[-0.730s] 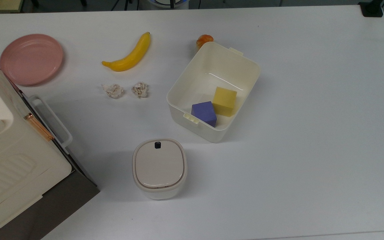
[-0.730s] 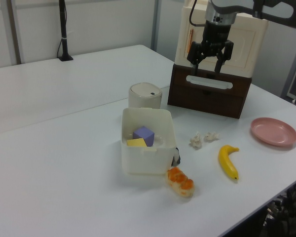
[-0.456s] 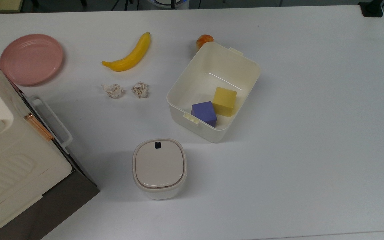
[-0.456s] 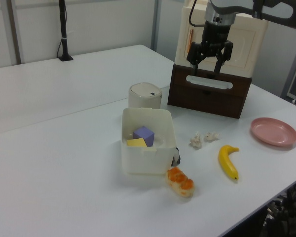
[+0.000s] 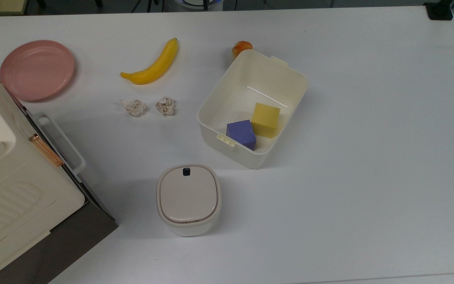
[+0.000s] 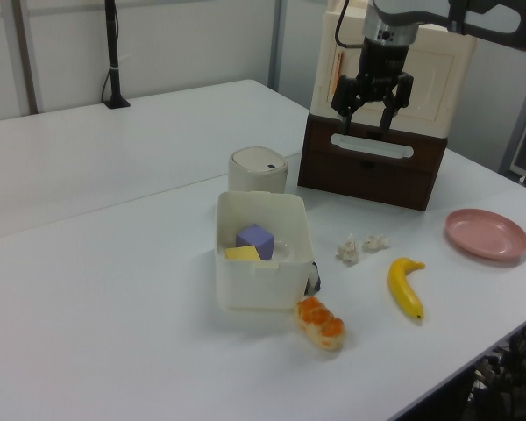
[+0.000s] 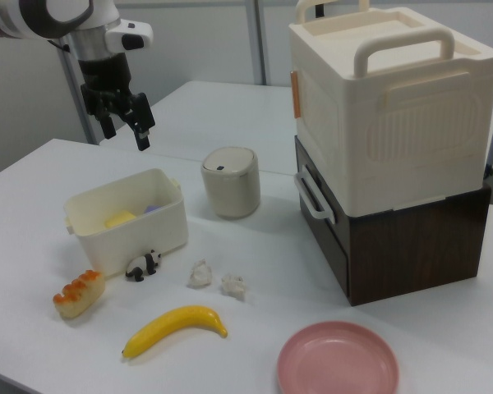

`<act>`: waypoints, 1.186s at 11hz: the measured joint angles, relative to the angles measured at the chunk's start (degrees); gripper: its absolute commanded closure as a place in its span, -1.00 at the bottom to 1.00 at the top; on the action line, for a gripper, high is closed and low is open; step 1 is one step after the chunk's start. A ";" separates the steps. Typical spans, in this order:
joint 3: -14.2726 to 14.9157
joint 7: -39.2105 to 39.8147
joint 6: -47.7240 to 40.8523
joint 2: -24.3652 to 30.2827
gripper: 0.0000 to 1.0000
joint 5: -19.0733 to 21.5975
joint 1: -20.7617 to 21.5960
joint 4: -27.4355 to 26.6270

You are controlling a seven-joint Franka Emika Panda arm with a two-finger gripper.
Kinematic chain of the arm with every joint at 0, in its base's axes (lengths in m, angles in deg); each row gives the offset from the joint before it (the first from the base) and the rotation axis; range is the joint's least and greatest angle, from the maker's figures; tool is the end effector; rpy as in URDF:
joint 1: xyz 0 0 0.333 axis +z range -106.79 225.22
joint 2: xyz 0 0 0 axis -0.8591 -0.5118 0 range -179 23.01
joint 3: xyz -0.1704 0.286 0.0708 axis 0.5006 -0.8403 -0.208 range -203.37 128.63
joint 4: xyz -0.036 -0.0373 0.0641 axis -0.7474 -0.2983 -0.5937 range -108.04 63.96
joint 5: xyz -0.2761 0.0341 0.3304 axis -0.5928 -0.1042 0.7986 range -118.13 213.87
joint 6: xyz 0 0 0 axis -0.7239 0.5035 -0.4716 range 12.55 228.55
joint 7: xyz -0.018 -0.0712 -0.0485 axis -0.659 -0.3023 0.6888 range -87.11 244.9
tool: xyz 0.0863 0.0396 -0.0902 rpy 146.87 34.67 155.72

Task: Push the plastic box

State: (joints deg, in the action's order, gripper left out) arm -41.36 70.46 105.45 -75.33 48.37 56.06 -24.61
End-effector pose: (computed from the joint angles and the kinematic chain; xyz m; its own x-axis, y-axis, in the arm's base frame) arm 0.5828 0.0105 0.6322 0.9906 -0.1325 0.0335 -0.1322 -0.9912 -0.0105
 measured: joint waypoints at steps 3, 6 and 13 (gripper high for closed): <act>-0.26 11.03 -0.09 0.18 -1.00 0.00 0.16 -2.18; -1.84 31.45 -0.11 -0.14 -1.00 0.00 0.46 -8.18; -1.99 57.88 1.21 -4.64 -1.00 -6.27 0.85 -11.83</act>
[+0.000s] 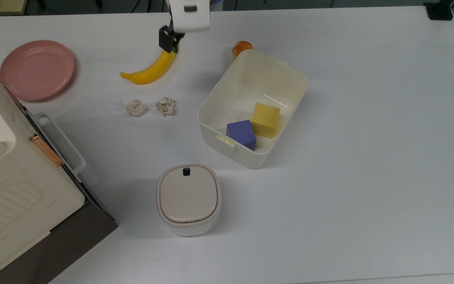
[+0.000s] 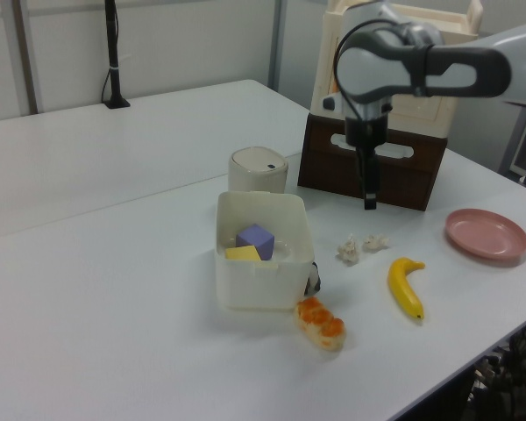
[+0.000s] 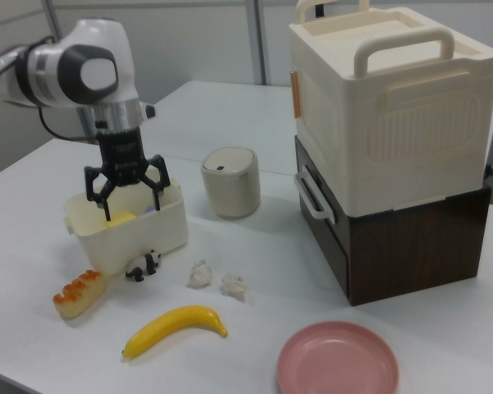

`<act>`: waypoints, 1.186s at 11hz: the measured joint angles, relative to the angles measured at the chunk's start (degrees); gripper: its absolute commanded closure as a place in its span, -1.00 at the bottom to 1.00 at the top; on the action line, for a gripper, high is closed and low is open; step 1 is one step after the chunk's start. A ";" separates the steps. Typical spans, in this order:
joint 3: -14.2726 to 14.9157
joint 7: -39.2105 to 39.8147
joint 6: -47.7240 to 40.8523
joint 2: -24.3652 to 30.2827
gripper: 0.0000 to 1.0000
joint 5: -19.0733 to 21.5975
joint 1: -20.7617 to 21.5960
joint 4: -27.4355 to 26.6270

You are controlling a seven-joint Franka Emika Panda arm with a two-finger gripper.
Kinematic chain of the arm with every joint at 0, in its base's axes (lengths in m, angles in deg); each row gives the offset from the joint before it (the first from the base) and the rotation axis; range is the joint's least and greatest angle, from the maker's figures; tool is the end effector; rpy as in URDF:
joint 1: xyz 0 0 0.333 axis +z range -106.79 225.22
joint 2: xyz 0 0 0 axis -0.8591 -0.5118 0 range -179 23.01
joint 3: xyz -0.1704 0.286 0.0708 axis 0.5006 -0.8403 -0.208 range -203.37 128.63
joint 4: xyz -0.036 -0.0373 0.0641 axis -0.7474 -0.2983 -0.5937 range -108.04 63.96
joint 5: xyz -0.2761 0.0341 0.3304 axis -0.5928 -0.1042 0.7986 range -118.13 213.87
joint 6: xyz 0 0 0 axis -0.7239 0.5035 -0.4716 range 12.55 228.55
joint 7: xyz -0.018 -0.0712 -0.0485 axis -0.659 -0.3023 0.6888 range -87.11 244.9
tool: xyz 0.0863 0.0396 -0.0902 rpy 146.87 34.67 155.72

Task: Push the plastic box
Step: 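Lower the gripper beside the rim of the cream plastic box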

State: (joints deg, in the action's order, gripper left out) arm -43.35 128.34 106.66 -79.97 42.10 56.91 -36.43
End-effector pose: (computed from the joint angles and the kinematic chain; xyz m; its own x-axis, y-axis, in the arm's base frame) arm 0.5796 0.0239 0.4831 0.5614 0.7979 -0.2197 0.7975 -0.5925 -0.1138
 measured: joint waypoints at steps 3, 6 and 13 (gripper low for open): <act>-0.08 0.11 1.70 -5.31 -1.00 -3.83 3.31 -0.04; -0.09 0.11 2.23 -6.60 -1.00 -4.57 4.81 -0.03; -0.09 0.11 9.98 -8.82 -1.00 -6.92 4.94 -0.03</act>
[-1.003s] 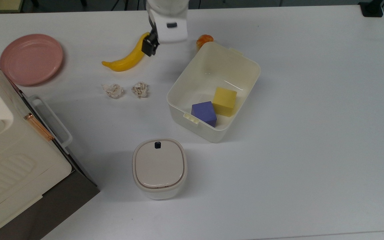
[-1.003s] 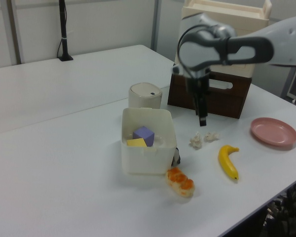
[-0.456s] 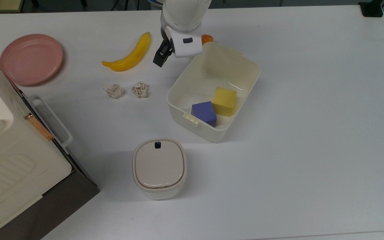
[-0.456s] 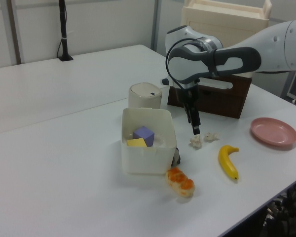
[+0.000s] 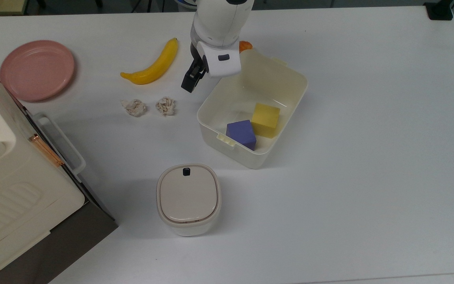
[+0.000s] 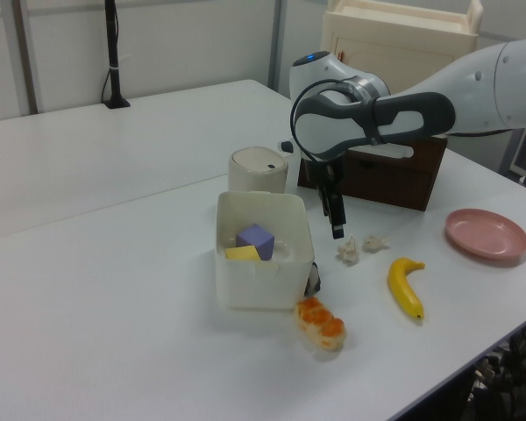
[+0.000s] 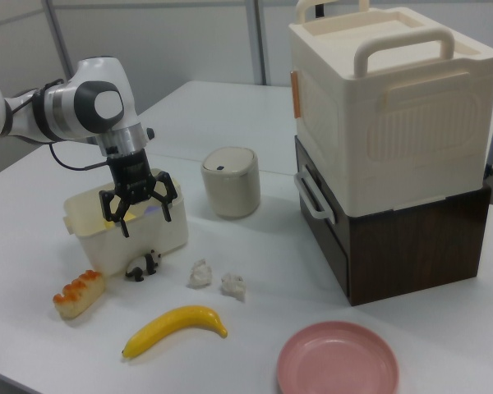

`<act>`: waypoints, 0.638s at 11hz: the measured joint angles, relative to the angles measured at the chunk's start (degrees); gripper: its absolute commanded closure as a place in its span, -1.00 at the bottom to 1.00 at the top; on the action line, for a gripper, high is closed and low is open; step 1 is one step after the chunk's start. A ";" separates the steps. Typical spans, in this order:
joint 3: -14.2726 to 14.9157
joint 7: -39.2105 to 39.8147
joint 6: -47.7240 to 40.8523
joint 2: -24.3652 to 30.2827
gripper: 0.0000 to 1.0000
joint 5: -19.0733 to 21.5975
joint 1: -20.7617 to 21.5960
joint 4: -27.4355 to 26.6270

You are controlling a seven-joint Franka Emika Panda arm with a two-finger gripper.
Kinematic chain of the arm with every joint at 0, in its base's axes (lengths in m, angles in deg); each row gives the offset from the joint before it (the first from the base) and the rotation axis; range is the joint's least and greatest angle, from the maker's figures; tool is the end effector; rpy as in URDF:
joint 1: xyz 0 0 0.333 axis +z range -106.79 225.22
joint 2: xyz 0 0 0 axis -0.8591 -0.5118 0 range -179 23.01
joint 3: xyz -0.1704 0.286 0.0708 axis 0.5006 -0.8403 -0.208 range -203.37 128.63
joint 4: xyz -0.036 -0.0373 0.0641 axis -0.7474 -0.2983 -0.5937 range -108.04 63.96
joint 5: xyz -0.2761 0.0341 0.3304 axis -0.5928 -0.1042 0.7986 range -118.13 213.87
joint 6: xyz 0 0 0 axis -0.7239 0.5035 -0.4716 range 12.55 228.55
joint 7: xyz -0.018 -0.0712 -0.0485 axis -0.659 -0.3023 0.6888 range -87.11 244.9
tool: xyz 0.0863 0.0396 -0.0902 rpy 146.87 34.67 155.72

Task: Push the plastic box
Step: 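Lower the gripper beside the rim of the cream plastic box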

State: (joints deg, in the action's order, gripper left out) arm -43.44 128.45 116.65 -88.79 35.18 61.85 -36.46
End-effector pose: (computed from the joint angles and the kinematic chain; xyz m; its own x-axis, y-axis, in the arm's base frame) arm 0.6198 0.0683 0.4020 0.4388 0.8556 -0.2746 0.8829 -0.4674 -0.0455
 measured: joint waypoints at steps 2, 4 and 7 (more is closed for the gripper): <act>0.00 0.00 2.37 -0.53 -1.00 -0.38 0.00 -0.04; 0.00 0.00 3.28 -1.17 -1.00 -0.51 0.00 -0.08; -0.01 0.00 3.28 -1.64 -1.00 -0.57 0.37 -0.14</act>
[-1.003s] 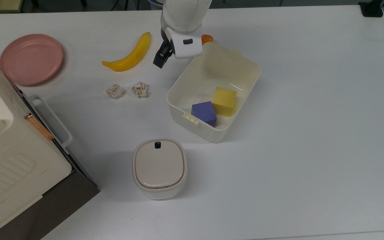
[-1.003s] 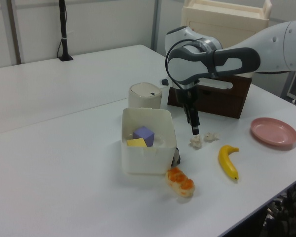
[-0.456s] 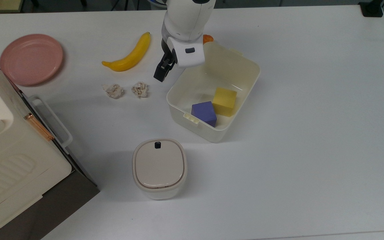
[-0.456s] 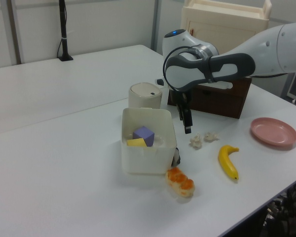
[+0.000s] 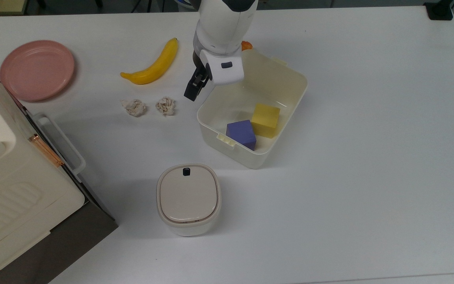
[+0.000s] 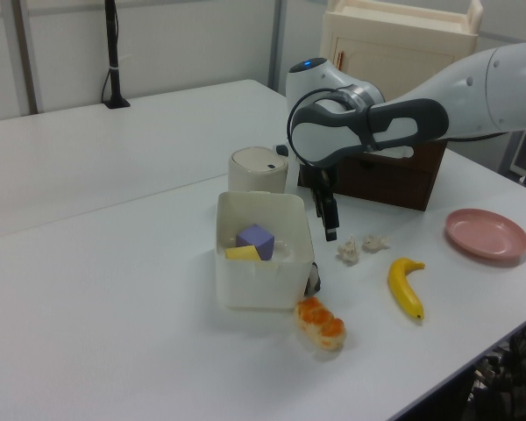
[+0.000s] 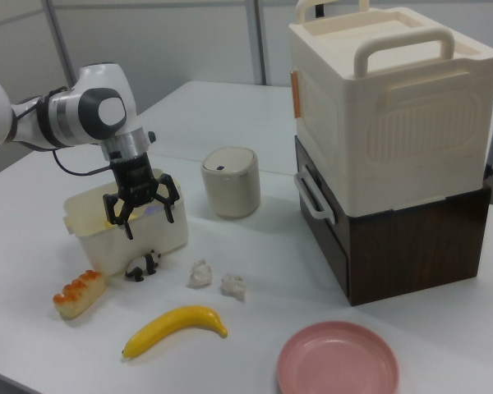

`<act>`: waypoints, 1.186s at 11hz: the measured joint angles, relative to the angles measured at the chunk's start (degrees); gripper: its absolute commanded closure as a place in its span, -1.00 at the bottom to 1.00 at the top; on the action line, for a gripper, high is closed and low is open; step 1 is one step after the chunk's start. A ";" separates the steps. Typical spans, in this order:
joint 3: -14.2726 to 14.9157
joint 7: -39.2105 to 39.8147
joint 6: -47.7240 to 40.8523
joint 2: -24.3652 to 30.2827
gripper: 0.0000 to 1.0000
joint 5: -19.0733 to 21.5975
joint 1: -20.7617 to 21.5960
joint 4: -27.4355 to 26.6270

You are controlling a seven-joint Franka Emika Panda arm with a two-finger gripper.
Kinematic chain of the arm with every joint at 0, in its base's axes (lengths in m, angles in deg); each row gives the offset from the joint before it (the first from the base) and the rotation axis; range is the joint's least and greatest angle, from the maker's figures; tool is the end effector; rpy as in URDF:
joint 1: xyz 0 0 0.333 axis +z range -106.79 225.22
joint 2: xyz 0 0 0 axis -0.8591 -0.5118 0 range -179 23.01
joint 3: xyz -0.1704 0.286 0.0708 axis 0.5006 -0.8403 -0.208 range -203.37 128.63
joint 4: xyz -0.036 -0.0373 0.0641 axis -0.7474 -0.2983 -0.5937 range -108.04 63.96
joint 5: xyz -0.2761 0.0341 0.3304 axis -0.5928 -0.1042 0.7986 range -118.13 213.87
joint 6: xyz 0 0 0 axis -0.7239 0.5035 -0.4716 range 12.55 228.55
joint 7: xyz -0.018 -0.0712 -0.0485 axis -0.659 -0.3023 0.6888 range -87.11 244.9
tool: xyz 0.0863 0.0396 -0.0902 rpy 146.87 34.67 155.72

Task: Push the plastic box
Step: 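Lower the gripper beside the rim of the cream plastic box, then push the cream plastic box away from the banana with the gripper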

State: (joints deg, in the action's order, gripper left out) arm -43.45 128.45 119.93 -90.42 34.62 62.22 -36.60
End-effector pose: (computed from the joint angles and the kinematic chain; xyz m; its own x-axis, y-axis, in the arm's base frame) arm 0.6287 0.0742 0.3865 0.4272 0.8658 -0.2606 0.8935 -0.4484 -0.0249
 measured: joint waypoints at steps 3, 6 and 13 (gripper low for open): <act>-0.03 -0.54 2.24 -0.38 -1.00 -0.12 1.46 0.00; -0.05 -5.04 6.32 -1.40 -1.00 -1.38 3.73 -0.02; -0.07 -12.97 10.94 -4.73 -1.00 -3.93 7.26 2.27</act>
State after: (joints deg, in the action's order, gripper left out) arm -43.52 115.48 130.87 -95.15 30.69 69.48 -34.33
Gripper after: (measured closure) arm 0.000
